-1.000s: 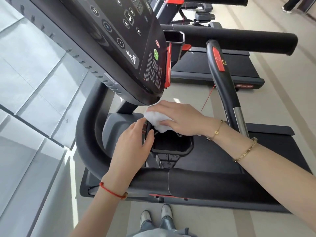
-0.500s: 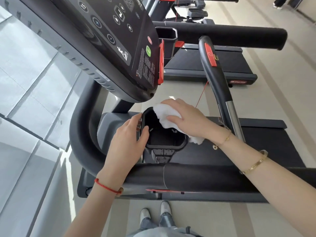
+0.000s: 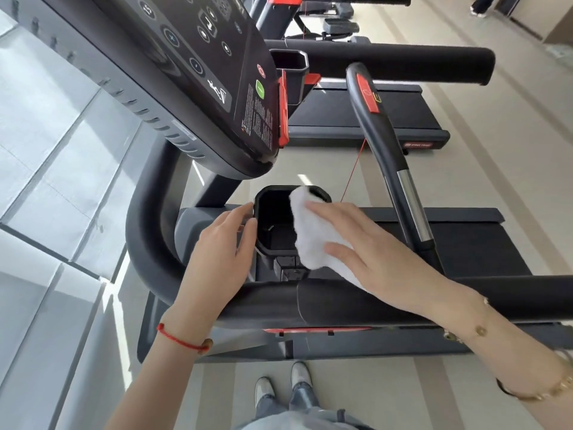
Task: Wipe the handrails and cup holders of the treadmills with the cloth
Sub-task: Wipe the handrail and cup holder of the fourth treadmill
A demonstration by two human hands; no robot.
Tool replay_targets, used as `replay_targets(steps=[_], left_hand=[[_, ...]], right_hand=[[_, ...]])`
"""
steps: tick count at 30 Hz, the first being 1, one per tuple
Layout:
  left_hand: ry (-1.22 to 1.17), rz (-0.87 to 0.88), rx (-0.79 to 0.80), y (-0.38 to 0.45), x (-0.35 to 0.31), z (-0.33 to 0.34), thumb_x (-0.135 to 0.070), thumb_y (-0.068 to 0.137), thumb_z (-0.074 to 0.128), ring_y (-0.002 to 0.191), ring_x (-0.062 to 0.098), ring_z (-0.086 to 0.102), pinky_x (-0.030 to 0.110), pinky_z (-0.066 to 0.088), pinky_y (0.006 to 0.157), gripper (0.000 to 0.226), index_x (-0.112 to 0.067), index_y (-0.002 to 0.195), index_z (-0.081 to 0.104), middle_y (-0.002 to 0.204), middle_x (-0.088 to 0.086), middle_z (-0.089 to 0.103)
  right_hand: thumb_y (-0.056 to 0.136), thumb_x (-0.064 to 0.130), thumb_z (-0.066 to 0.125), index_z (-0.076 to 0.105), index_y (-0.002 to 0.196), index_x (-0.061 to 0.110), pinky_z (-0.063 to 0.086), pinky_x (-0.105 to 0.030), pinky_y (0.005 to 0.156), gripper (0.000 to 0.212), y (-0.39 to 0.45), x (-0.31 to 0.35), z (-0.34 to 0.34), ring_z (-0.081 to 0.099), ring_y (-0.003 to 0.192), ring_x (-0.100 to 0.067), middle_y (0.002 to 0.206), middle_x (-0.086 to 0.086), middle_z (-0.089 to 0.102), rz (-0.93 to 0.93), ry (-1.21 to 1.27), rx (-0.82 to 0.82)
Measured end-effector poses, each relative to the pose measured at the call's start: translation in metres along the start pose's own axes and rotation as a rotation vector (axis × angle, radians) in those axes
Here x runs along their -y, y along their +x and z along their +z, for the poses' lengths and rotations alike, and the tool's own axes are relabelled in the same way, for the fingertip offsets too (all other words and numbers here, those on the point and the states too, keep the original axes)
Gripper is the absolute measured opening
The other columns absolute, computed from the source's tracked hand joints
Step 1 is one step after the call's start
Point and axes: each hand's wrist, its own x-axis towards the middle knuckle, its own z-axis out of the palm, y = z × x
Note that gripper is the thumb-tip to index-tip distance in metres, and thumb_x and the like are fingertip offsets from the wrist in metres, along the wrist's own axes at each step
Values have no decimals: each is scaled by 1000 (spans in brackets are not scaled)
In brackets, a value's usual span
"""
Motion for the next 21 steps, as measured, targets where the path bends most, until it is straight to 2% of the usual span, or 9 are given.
replay_targets(steps=[4, 5, 7, 9, 10, 12, 14, 17, 21], left_hand=[[-33, -1, -51, -8, 0, -7, -33, 100, 39, 106, 15, 60, 14, 35, 91, 37, -22, 129, 59, 120, -5, 64], [-39, -1, -58, -10, 0, -7, -30, 101, 39, 108, 14, 59, 14, 36, 93, 35, -21, 128, 60, 120, -5, 64], [-37, 11, -61, -12, 0, -6, -27, 102, 40, 113, 10, 57, 6, 32, 94, 33, -19, 127, 61, 122, -5, 64], [-26, 12, -56, -13, 0, -5, -26, 103, 40, 114, 8, 57, 4, 31, 93, 33, -19, 127, 61, 122, -6, 65], [-17, 6, -52, -13, 0, -5, -27, 103, 40, 114, 8, 57, 6, 32, 93, 33, -20, 127, 61, 123, -7, 64], [7, -9, -46, -13, 1, -5, -28, 102, 40, 114, 8, 56, 10, 33, 94, 33, -23, 127, 61, 124, -8, 64], [21, -12, -45, -12, 0, -5, -30, 102, 40, 115, 10, 57, 16, 36, 96, 33, -24, 127, 61, 125, -9, 64], [36, -11, -37, -13, -3, -4, -31, 103, 39, 114, 16, 58, 33, 45, 99, 34, -24, 128, 60, 126, -8, 63], [41, -15, -42, -13, -4, -2, -30, 103, 38, 113, 17, 59, 38, 47, 97, 34, -23, 129, 60, 125, -7, 64]], right_hand=[[102, 41, 36, 33, 146, 24, 13, -17, 112, 47, 14, 3, 15, 37, 126, -11, 136, 5, 45, -195, -326, 175], [102, 42, 35, 37, 143, 22, 19, -22, 110, 45, 24, 7, 23, 42, 121, -14, 131, 4, 49, -193, -373, 191], [101, 44, 37, 44, 131, 18, 29, -28, 89, 41, 40, 15, 34, 50, 104, -19, 115, 3, 54, -151, -389, 204], [100, 44, 39, 46, 124, 16, 25, -29, 73, 37, 42, 14, 33, 51, 94, -19, 103, 5, 53, -140, -365, 194], [100, 42, 41, 47, 123, 17, 25, -28, 73, 35, 38, 11, 29, 50, 94, -19, 103, 5, 53, -151, -350, 190], [99, 38, 47, 49, 126, 17, 30, -23, 85, 34, 24, 0, 14, 48, 104, -17, 111, 4, 55, -180, -331, 208], [97, 33, 53, 51, 129, 15, 23, -14, 94, 37, 15, -10, 1, 44, 110, -14, 119, 1, 55, -210, -333, 218], [98, 39, 49, 51, 128, 16, 28, -21, 100, 37, 26, -5, 5, 47, 110, -16, 116, 2, 57, -197, -358, 235], [99, 44, 41, 51, 110, 13, 32, -30, 78, 35, 45, 16, 31, 50, 85, -19, 96, 2, 56, -160, -366, 208]])
